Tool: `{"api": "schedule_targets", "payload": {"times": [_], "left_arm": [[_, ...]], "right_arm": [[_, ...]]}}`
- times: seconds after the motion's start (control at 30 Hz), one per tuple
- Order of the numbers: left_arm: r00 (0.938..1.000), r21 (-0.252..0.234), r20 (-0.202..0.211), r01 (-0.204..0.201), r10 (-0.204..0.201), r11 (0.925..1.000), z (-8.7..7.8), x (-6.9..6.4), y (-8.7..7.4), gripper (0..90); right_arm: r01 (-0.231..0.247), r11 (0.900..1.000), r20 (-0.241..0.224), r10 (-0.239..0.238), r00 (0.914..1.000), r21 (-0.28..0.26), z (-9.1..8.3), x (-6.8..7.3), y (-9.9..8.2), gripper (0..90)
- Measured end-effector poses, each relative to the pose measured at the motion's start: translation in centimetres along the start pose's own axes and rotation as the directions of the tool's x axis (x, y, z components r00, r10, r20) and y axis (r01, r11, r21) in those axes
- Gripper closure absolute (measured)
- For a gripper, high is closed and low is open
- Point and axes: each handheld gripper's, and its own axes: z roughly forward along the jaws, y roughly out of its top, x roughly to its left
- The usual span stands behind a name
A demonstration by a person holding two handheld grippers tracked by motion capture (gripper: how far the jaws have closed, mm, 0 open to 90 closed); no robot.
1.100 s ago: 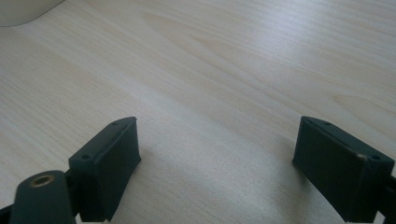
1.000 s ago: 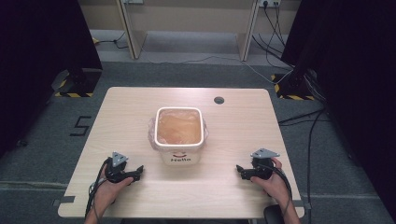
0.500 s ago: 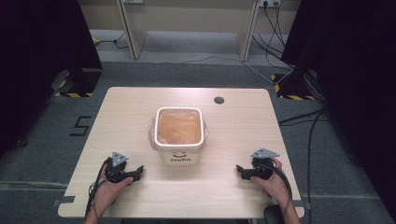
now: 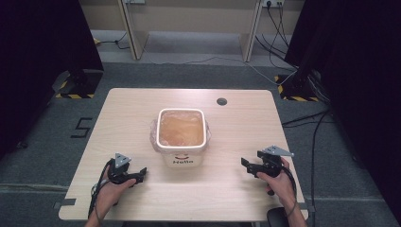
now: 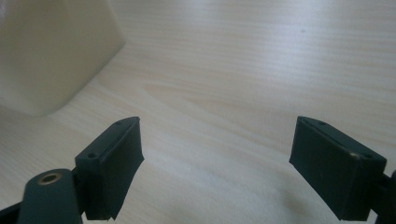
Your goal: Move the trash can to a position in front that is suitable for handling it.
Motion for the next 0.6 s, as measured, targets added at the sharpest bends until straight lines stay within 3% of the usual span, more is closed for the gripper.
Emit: {"api": "schedule_targets", "payload": {"times": [0.17,0.2,0.33,0.43,0.6], "left_arm": [[0.9988,-0.026,0.006,0.049,-0.049,0.9985,0.6,0.0,1.0,17.8],[0.9966,-0.05,0.026,0.08,-0.078,0.9956,0.8,-0.1,1.9,17.8],[0.9958,-0.072,0.037,0.086,-0.083,0.9937,1.0,-0.2,3.3,17.8],[0.9928,-0.096,0.043,0.116,-0.112,0.9886,1.3,0.0,4.6,17.8],[0.9924,-0.113,0.047,0.118,-0.114,0.9866,1.4,0.0,5.4,18.0]], "right_arm": [[-0.013,0.9993,-0.005,0.013,0.9999,-0.036,0.3,0.6,1.0,17.1],[-0.001,0.9993,-0.01,0.001,0.9999,-0.036,0.6,1.1,1.6,17.3],[0.026,0.9986,-0.015,-0.027,0.9995,-0.046,1.5,2.1,2.9,17.7],[0.044,0.9974,-0.028,-0.046,0.9986,-0.056,2.3,3.0,4.0,17.7],[0.069,0.9959,-0.054,-0.072,0.9959,-0.058,4.2,4.5,5.5,18.0]]}}
